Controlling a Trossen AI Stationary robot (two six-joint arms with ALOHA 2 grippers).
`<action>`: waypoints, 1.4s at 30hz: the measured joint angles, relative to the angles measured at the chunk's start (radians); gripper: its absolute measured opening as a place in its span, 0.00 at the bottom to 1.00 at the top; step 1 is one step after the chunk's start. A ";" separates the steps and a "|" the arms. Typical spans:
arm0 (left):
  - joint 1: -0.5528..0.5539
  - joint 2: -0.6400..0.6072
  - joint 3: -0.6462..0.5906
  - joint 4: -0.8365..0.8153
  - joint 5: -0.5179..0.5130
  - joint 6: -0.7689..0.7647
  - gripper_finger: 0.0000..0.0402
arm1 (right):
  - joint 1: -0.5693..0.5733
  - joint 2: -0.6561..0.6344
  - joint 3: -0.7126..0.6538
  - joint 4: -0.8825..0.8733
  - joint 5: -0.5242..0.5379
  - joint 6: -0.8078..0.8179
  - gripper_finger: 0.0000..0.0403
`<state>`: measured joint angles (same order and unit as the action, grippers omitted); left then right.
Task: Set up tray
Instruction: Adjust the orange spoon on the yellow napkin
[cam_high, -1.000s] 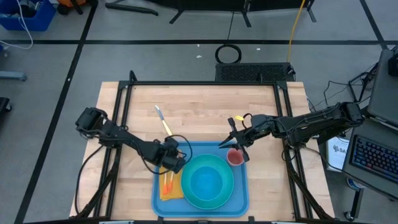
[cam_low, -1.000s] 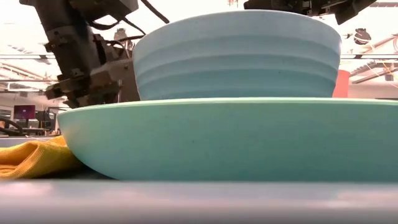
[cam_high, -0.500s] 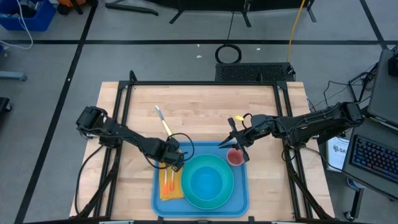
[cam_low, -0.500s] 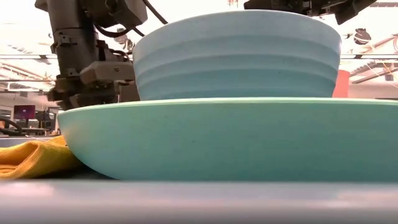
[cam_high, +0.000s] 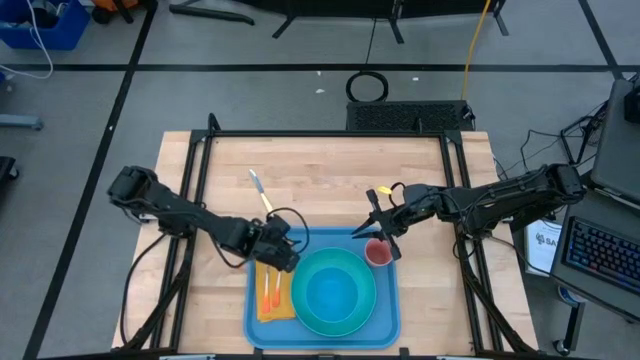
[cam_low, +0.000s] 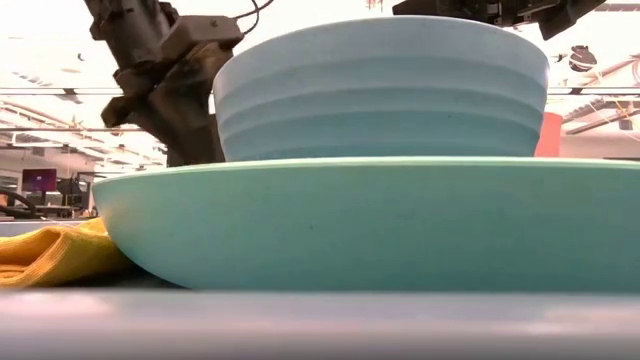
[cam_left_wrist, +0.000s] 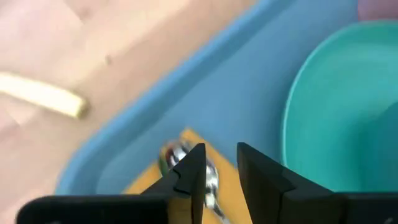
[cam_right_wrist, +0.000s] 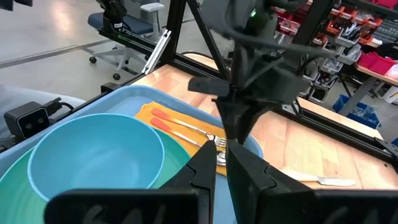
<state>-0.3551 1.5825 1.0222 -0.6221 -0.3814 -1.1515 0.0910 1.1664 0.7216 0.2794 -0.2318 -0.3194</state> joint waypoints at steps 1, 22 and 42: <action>0.007 -0.001 0.000 0.024 -0.018 0.014 0.23 | 0.000 0.000 0.000 0.000 0.000 0.000 0.07; 0.121 0.057 -0.001 0.129 0.174 0.212 0.23 | 0.000 0.021 0.000 -0.001 0.000 0.000 0.07; 0.132 0.120 -0.002 0.105 0.196 0.259 0.23 | -0.007 0.071 0.000 0.052 0.000 -0.022 0.07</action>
<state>-0.2234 1.7028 1.0206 -0.5171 -0.1849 -0.8921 0.0837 1.2369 0.7216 0.3317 -0.2317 -0.3412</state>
